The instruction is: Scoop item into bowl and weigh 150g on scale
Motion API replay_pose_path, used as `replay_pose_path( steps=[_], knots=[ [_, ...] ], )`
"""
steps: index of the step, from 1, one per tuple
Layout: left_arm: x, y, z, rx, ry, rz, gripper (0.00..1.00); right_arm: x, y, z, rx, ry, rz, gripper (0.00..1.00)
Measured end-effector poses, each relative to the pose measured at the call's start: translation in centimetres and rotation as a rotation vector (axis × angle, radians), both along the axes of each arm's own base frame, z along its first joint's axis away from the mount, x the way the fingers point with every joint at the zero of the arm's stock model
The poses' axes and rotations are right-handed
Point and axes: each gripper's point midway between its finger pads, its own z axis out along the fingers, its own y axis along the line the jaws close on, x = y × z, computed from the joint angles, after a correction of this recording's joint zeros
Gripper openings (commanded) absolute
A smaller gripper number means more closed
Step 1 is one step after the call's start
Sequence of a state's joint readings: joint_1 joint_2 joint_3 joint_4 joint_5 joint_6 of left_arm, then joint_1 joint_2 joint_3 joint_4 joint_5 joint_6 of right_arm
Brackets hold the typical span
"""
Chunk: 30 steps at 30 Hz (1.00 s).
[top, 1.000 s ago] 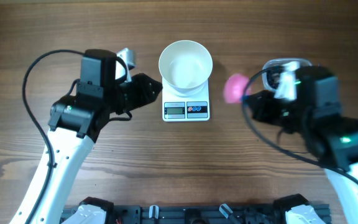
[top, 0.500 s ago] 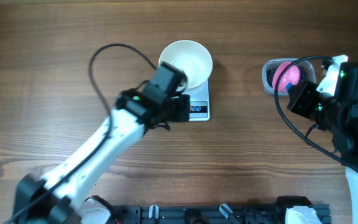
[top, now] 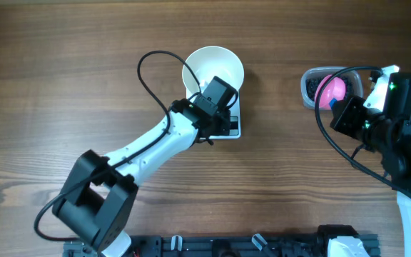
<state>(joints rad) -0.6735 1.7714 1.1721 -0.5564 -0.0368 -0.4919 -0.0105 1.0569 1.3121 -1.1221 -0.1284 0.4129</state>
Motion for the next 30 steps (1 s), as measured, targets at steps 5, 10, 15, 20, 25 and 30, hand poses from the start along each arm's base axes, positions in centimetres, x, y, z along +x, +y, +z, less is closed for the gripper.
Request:
replay_pose_path(
  steps=[5, 10, 15, 20, 25, 30],
  knots=[
    [0.8, -0.1, -1.0, 0.014, -0.018, 0.01, 0.04, 0.0, 0.0, 0.0, -0.002, 0.0, -0.002, 0.04],
    [1.4, -0.4, -1.0, 0.017, -0.049, 0.012, 0.04, 0.0, 0.0, 0.0, -0.002, 0.0, -0.002, 0.04],
    [1.5, -1.4, -0.6, 0.005, -0.081, -0.002, 0.04, 0.0, -0.1, 0.0, -0.002, 0.003, -0.002, 0.04],
    [1.4, -1.2, -1.1, 0.015, -0.09, -0.001, 0.04, -0.1, -0.1, -0.1, -0.003, 0.008, -0.002, 0.04],
    [1.1, -0.5, -1.9, 0.04, -0.088, 0.006, 0.04, -0.1, -0.1, -0.1, -0.005, 0.008, -0.004, 0.04],
    [1.5, -0.5, -1.8, 0.039, -0.11, 0.014, 0.04, -0.1, -0.1, -0.1, -0.005, 0.008, -0.004, 0.04]
  ],
)
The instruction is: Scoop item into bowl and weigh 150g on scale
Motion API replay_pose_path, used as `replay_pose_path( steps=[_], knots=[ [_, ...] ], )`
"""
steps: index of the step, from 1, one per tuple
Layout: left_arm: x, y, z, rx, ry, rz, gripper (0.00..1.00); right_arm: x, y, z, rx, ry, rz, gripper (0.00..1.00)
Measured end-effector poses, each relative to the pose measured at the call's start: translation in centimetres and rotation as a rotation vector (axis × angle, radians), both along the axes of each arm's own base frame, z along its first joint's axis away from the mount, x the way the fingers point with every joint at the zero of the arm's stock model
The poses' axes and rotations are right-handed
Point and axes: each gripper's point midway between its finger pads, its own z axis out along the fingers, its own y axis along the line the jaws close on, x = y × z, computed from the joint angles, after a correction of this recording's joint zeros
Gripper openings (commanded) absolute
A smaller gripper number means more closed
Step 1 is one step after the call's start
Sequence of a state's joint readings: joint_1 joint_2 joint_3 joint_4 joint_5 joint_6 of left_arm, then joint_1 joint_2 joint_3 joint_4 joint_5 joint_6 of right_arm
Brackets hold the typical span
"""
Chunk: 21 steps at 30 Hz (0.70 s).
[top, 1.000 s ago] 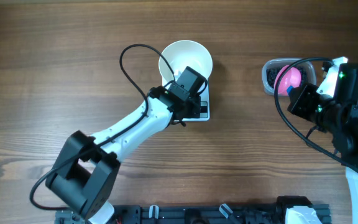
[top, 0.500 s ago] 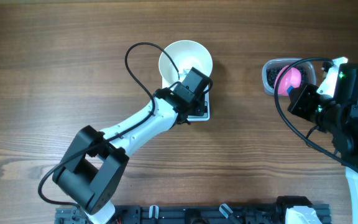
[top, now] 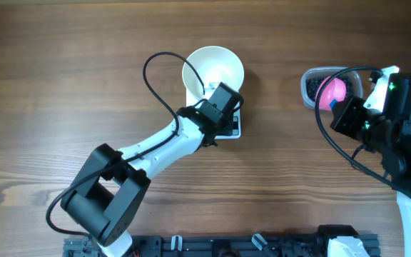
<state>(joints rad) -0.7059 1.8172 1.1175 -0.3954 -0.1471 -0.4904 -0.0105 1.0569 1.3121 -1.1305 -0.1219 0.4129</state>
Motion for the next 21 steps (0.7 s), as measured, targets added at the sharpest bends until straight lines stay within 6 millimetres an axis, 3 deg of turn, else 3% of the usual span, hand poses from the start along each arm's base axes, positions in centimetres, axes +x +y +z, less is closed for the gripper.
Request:
replay_pose_path(
  steps=[7, 21],
  knots=[
    [0.0, 0.1, -1.6, 0.025, 0.021, 0.003, 0.04, -0.2, -0.2, -0.2, -0.008, 0.009, -0.007, 0.04],
    [0.2, -0.1, -2.0, 0.02, 0.015, 0.002, 0.04, -0.2, -0.3, -0.2, -0.015, 0.011, -0.012, 0.04]
  ],
)
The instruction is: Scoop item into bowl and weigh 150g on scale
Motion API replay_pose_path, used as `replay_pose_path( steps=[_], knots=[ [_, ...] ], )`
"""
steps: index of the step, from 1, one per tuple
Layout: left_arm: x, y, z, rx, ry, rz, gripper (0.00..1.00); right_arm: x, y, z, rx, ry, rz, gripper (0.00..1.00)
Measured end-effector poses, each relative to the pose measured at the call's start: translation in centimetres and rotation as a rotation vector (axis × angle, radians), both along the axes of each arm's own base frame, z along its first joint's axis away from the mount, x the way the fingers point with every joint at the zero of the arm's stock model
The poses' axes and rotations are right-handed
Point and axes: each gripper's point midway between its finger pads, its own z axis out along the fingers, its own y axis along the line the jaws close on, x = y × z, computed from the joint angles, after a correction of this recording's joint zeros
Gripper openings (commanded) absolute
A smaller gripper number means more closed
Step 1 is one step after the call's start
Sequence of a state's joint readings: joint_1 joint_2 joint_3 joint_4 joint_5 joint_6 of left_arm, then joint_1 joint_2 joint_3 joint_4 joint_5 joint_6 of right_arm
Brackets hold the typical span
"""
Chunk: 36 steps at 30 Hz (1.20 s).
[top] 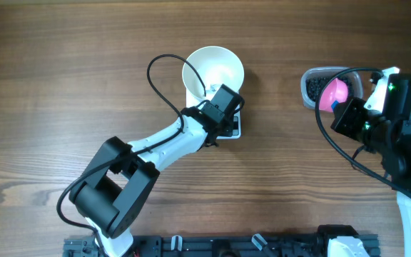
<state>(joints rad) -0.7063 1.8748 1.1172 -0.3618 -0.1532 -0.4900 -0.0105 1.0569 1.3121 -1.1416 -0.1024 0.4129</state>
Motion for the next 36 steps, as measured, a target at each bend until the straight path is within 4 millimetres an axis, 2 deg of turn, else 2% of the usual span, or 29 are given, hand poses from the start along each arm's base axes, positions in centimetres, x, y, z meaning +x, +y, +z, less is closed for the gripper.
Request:
replay_pose_path(
  steps=[24, 36],
  knots=[
    [-0.47, 0.32, -0.25, 0.023, 0.019, -0.021, 0.04, 0.01, -0.3, -0.03, -0.014, 0.001, -0.011, 0.04],
    [-0.7, -0.42, -0.23, 0.016, 0.022, -0.103, 0.04, 0.01, -0.31, -0.03, -0.014, 0.001, -0.011, 0.04]
  ],
)
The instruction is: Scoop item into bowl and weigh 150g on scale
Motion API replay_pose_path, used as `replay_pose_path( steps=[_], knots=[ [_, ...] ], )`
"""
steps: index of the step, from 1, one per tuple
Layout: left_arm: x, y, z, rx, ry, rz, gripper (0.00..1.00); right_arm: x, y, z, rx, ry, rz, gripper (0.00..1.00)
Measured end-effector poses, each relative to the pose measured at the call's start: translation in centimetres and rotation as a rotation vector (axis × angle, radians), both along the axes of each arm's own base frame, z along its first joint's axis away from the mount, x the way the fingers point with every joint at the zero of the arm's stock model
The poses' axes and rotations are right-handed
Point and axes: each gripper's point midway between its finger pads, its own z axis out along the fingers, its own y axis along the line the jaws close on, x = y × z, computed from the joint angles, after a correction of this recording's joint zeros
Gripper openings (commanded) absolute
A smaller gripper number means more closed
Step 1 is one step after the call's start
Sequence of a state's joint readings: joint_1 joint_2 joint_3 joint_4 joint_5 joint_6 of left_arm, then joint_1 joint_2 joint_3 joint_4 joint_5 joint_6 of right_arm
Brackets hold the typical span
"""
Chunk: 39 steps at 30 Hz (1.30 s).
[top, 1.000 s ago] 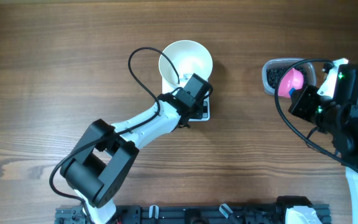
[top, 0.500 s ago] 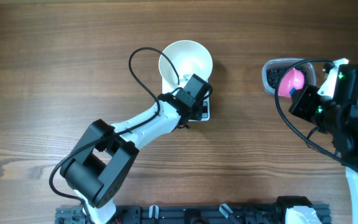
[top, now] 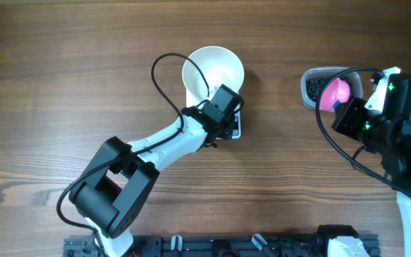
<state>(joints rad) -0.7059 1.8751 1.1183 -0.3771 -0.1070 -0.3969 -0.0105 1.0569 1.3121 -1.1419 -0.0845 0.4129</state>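
A white bowl stands on a small scale, which shows only as a pale edge past the arm. My left gripper is over the scale's front part, right at the bowl's near rim. Its fingers are hidden under the wrist. At the right a clear container holds dark bits, and a pink scoop rests in it. My right gripper sits at the scoop's near end and seems to hold it, though the black wrist housing covers the fingers.
A brown wooden table carries everything. The left arm's black cable loops up beside the bowl. The right arm's bulky body fills the right edge. A black rail runs along the front edge.
Hardly anything differs. The left arm's cable loop sits slightly further right. The left wrist stays over the scale, and the pink scoop is still in the container.
My left wrist was over the scale's front at the bowl throughout. The left arm's elbow stood further right at each moment, while the wrist stayed put. The right gripper and pink scoop remained at the container, ending a little further right.
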Motion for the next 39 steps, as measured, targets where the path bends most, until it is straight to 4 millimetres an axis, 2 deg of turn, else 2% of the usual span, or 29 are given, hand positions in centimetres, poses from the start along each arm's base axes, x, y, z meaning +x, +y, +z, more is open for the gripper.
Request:
replay_pose_path(
  steps=[39],
  knots=[
    [-0.43, 0.3, -0.3, 0.016, 0.023, 0.006, 0.04, -0.44, -0.07, -0.35, -0.003, 0.023, -0.003, 0.04]
  ],
)
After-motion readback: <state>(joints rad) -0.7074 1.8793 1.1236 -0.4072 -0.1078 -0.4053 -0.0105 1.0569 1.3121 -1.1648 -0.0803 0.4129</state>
